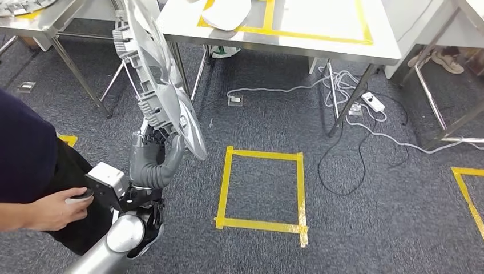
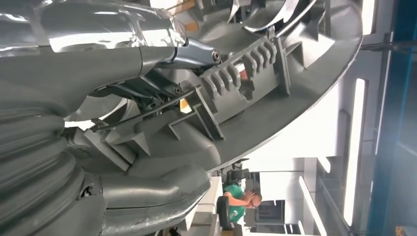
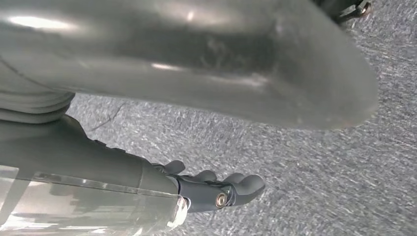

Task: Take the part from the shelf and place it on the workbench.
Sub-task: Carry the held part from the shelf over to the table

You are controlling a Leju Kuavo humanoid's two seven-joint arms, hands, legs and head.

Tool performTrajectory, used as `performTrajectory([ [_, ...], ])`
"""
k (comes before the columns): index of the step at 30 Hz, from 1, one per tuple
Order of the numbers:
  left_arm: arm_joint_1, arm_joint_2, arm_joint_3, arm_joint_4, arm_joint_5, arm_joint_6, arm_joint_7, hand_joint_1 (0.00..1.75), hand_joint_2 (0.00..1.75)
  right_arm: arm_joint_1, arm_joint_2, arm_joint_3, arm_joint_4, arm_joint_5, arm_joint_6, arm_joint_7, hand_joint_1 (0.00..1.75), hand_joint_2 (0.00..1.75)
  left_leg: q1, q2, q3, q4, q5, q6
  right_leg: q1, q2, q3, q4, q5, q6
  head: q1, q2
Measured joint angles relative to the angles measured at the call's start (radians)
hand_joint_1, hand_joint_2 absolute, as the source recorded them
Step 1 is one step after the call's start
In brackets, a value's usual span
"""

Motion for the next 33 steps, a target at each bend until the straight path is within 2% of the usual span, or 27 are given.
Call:
performTrajectory([
  [1,0.0,0.0,0.0,0.0,0.0,0.0,0.001,1.75,1.75,0.002,0.0,0.0,0.0,0.0,0.0,0.0,0.0,0.0,-0.004,-0.003,0.015,0.0,-0.012,0.002,0.004,0.0,-0.028,0.014,-0.022,-0.005,0.0,0.0],
  [2,0.0,0.0,-0.001,0.001,0.0,0.0,0.001,1.75,1.75,0.004,0.0,0.0,0.0,-0.001,0.0,0.0,0.0,0.0,-0.008,-0.006,0.031,-0.001,-0.024,0.003,0.01,0.0,-0.042,-0.001,-0.022,-0.012,0.001,0.0],
  [3,-0.001,0.0,-0.001,0.001,0.0,0.0,0.001,1.75,1.75,0.006,0.0,0.0,0.001,-0.001,0.001,0.0,0.0,0.0,-0.012,-0.008,0.046,-0.001,-0.036,0.003,0.018,0.0,-0.045,-0.042,0.004,-0.023,0.001,0.0],
  [6,-0.005,0.0,-0.001,0.002,0.0,0.0,0.001,1.75,1.75,0.01,-0.006,0.0,0.002,0.0,0.003,0.0,0.0,0.0,-0.018,-0.015,0.08,-0.006,-0.065,0.001,0.051,0.008,-0.029,-0.203,0.173,-0.072,-0.001,0.0],
  [7,-0.005,0.0,-0.002,0.003,0.0,0.0,0.001,1.75,1.75,0.01,-0.008,0.0,0.003,0.001,0.005,0.0,0.0,0.0,-0.018,-0.018,0.088,-0.009,-0.07,-0.001,0.058,0.012,-0.024,-0.233,0.21,-0.086,-0.002,0.0],
  [9,-0.005,0.0,-0.002,0.003,0.0,-0.001,0.002,1.75,1.75,0.008,-0.009,0.0,0.003,0.003,0.008,0.0,0.0,0.0,-0.017,-0.024,0.101,-0.012,-0.069,-0.007,0.059,0.013,-0.005,-0.26,0.219,-0.1,-0.002,0.0],
  [10,-0.005,0.0,-0.002,0.003,0.0,0.0,0.002,1.75,1.75,0.006,-0.009,0.0,0.003,0.003,0.009,0.0,0.0,0.0,-0.019,-0.023,0.105,-0.006,-0.067,-0.011,0.056,0.011,0.011,-0.275,0.222,-0.102,-0.002,0.0],
  [12,-0.009,0.0,-0.001,0.003,0.0,0.0,0.002,1.75,1.75,0.002,-0.009,0.0,0.003,0.004,0.01,0.0,0.0,0.0,-0.018,-0.017,0.084,0.04,-0.076,-0.022,0.045,0.008,0.046,-0.305,0.222,-0.102,-0.005,0.0],
  [14,-0.013,0.0,-0.001,0.004,0.0,-0.001,0.001,1.75,1.75,-0.001,-0.007,0.0,0.003,0.006,0.012,0.0,0.0,0.0,-0.007,-0.013,0.021,0.133,-0.112,-0.039,0.035,0.008,0.068,-0.316,0.215,-0.094,-0.007,0.0],
  [16,-0.012,0.0,-0.002,0.008,0.0,-0.002,0.001,1.75,1.75,-0.002,-0.003,0.0,0.003,0.008,0.014,0.0,0.0,0.0,0.008,-0.01,-0.042,0.195,-0.15,-0.06,0.021,0.01,0.086,-0.315,0.199,-0.08,-0.008,0.0],
  [17,-0.011,0.0,-0.002,0.01,0.0,-0.002,0.002,1.75,1.75,-0.001,-0.002,0.0,0.003,0.009,0.015,0.001,0.0,0.0,0.017,-0.008,-0.056,0.189,-0.146,-0.071,0.011,0.012,0.097,-0.313,0.188,-0.07,-0.008,0.0],
  [18,-0.011,0.0,-0.002,0.012,0.0,-0.003,0.002,1.75,1.75,-0.001,-0.001,0.0,0.003,0.01,0.015,0.002,0.0,0.0,0.027,-0.005,-0.057,0.157,-0.117,-0.083,0.001,0.014,0.108,-0.309,0.175,-0.059,-0.008,0.0],
  [20,-0.01,0.0,-0.002,0.013,0.0,-0.003,0.001,1.75,1.75,-0.001,-0.002,0.0,0.004,0.01,0.016,0.003,0.0,0.0,0.048,0.0,-0.046,0.062,-0.024,-0.112,-0.014,0.018,0.124,-0.291,0.147,-0.035,-0.01,0.0],
  [21,-0.01,0.0,-0.003,0.014,0.0,-0.003,0.001,1.75,1.75,-0.001,-0.003,0.0,0.004,0.01,0.016,0.003,0.0,0.0,0.051,0.004,-0.044,0.031,0.005,-0.111,-0.017,0.021,0.124,-0.28,0.134,-0.022,-0.013,0.0],
  [22,-0.009,0.0,-0.003,0.015,0.0,-0.003,0.001,1.75,1.75,-0.002,-0.005,0.0,0.004,0.01,0.016,0.003,0.0,0.0,0.052,0.006,-0.048,0.02,0.019,-0.102,-0.018,0.022,0.122,-0.271,0.123,-0.013,-0.014,0.0],
  [24,-0.007,0.0,-0.004,0.016,0.001,-0.004,0.002,1.75,1.75,-0.002,-0.004,0.0,0.004,0.011,0.016,0.004,0.0,0.0,0.046,0.007,-0.056,0.03,0.014,-0.069,-0.02,0.021,0.117,-0.264,0.112,-0.002,-0.012,0.0],
  [25,-0.006,0.001,-0.005,0.016,0.002,-0.004,0.003,1.75,1.75,-0.002,-0.003,0.0,0.004,0.011,0.016,0.004,0.0,0.0,0.045,0.005,-0.056,0.034,0.015,-0.06,-0.022,0.018,0.118,-0.262,0.107,0.0,-0.009,0.0],
  [26,-0.006,0.001,-0.005,0.017,0.002,-0.003,0.003,1.75,1.75,-0.002,-0.003,0.0,0.004,0.011,0.016,0.004,0.0,0.0,0.044,0.003,-0.056,0.035,0.014,-0.055,-0.024,0.015,0.121,-0.262,0.106,-0.001,-0.007,0.0],
  [30,-0.012,0.0,-0.006,0.017,0.0,-0.005,0.002,1.75,1.75,-0.007,-0.004,0.0,0.004,0.012,0.016,0.004,0.0,0.0,0.042,-0.009,-0.053,0.035,0.01,-0.046,-0.021,0.01,0.125,-0.269,0.119,-0.022,-0.003,0.0],
  [33,-0.012,-0.001,-0.008,0.017,-0.003,-0.006,0.003,1.75,1.75,-0.009,-0.004,0.0,0.004,0.013,0.016,0.004,0.0,0.0,0.041,-0.015,-0.053,0.035,0.007,-0.041,-0.021,0.01,0.126,-0.269,0.124,-0.031,-0.002,0.0],
])
